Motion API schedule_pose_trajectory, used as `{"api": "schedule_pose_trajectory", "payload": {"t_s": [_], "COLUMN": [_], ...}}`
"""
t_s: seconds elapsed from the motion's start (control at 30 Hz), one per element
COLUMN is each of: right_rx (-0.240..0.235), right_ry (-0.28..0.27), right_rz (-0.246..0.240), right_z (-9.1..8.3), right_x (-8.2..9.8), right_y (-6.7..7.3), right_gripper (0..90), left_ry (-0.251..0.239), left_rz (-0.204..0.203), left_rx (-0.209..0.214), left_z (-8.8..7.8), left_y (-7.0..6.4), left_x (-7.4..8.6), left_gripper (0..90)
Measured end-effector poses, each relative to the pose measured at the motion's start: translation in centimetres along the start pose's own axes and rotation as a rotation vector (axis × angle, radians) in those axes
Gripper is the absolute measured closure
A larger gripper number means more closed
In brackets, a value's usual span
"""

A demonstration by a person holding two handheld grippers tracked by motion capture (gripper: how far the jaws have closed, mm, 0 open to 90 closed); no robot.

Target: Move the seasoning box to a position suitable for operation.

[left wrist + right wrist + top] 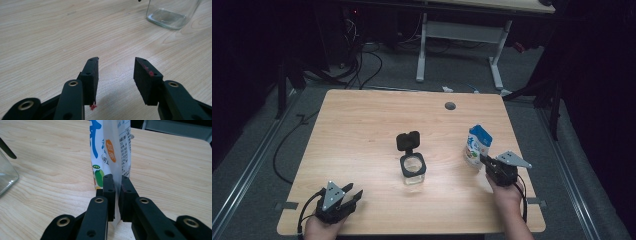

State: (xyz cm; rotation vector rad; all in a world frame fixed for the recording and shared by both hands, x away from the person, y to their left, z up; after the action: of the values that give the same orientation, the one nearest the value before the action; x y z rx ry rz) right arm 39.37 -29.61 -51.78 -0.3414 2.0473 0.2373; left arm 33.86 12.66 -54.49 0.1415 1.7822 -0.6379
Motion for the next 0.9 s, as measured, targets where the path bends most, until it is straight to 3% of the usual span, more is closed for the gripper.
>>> {"api": "schedule_pose_trajectory", "payload": {"t_s": [0.17,0.27,0.63,0.83,0.9], "right_rx": [-0.015,-0.024,-0.080,-0.080,-0.084], "right_ry": [0.012,0.014,0.002,0.008,0.000], "right_rz": [-0.003,-0.019,0.035,0.006,0.018], "right_z": [0.0,-0.1,-1.2,-1.6,-1.6], "right_x": [-0.5,-0.7,-0.8,-0.4,0.0], "right_y": [0.4,0.7,1.1,1.5,1.6], "right_gripper": [86.2,86.2,86.5,86.5,86.5], "left_ry": [0.001,-0.001,0.001,0.020,0.021], "left_rz": [-0.006,-0.018,-0.072,-0.057,-0.055], "left_rx": [0.006,0.031,0.091,0.108,0.112], "left_z": [-0.1,-0.4,-0.4,-0.2,-0.2], "left_y": [0.1,-0.1,-0.4,-0.4,-0.4], "left_x": [-0.1,-0.2,-0.4,-0.2,-0.2], "left_gripper": [55.0,52.6,47.8,47.7,47.5]}}
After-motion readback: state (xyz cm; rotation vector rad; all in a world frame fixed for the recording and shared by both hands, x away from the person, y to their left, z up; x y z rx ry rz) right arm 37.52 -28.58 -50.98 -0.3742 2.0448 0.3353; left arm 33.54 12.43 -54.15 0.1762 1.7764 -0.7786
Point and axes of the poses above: each handheld gripper's, and its own axes: z roughly forward along the jaws, x roughly out of its underside, y roughly to its left, the point moved 6 cm from there along z, roughly forward along the jaws, and after that the axes turned 3 degrees about z, right-handed, at the moved point
